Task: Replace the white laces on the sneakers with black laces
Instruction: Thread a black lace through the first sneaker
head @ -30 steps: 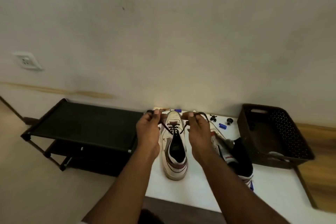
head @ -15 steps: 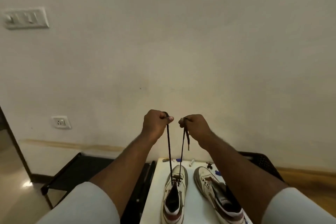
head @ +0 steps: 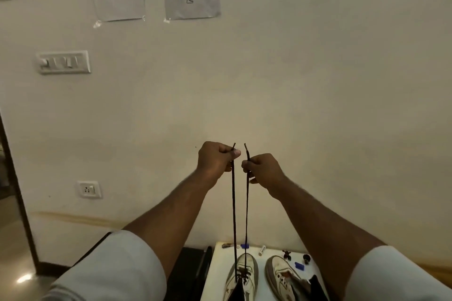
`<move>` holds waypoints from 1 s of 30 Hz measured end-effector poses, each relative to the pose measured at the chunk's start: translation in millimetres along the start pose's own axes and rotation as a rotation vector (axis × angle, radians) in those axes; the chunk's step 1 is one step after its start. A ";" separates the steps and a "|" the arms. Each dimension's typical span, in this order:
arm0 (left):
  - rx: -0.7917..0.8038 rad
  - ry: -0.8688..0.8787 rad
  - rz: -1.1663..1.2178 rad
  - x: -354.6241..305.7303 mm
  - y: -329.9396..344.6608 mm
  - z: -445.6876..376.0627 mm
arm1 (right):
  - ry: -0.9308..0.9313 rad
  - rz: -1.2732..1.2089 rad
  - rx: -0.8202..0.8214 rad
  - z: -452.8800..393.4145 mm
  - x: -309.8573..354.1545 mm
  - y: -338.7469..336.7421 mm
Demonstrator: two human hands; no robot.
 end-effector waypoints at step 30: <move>0.089 0.106 -0.108 -38.0 64.6 -11.0 | -0.035 -0.477 -0.106 42.8 -29.8 -27.6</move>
Point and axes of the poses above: each hand's wrist, its own z-axis away from the middle knuckle, its own y-axis out of the palm, x = y × z, the point moved 4 cm from there along -z, towards the middle knuckle, and after that the axes turned 7 degrees about y, right-handed, at the moved point
